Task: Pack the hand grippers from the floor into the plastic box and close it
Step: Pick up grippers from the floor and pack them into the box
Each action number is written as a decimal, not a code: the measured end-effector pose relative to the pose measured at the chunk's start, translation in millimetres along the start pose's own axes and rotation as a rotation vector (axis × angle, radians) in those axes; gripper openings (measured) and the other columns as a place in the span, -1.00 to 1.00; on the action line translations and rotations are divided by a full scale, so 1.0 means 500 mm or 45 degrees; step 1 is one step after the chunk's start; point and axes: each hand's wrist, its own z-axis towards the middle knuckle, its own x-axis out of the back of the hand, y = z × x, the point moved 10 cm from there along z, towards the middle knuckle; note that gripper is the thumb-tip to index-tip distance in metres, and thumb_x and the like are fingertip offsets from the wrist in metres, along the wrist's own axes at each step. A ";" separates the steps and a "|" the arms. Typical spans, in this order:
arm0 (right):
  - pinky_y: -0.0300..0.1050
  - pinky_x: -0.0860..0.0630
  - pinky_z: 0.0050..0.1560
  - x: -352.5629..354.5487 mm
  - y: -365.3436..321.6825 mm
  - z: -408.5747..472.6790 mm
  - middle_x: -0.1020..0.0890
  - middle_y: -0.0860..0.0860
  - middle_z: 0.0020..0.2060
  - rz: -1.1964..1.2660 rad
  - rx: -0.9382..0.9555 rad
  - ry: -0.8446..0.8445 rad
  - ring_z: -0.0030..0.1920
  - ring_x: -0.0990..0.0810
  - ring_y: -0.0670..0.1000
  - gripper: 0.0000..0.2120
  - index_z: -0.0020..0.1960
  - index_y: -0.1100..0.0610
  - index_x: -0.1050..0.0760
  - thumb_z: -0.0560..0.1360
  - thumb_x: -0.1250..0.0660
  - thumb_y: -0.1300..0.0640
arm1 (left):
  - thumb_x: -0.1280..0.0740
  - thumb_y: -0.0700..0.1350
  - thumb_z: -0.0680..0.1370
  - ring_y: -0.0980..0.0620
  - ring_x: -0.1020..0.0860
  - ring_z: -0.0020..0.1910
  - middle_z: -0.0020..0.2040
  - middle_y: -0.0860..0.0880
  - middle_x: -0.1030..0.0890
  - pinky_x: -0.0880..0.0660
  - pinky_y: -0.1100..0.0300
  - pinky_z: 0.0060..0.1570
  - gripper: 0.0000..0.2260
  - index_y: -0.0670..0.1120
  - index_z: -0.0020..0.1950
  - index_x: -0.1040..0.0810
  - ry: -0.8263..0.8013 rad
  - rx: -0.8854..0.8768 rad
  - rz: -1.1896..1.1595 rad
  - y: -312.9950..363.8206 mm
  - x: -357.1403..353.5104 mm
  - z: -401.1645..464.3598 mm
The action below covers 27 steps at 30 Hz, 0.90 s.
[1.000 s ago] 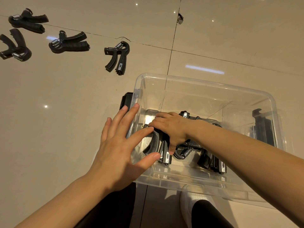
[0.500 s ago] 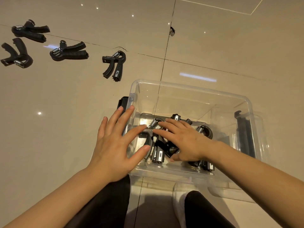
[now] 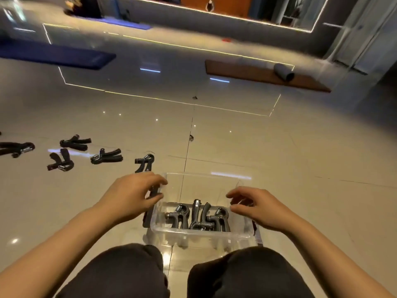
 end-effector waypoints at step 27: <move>-0.04 -0.46 0.19 -0.336 -0.721 0.240 -0.29 -0.07 0.39 -0.440 0.655 -0.165 0.26 -0.43 0.00 -0.45 0.41 -0.08 -0.27 0.47 -0.33 -0.15 | -0.20 0.17 0.54 0.19 -0.46 0.12 0.18 0.19 -0.48 -0.48 0.12 0.10 -0.63 0.19 0.34 -0.34 0.187 0.692 0.149 -0.390 0.299 -0.413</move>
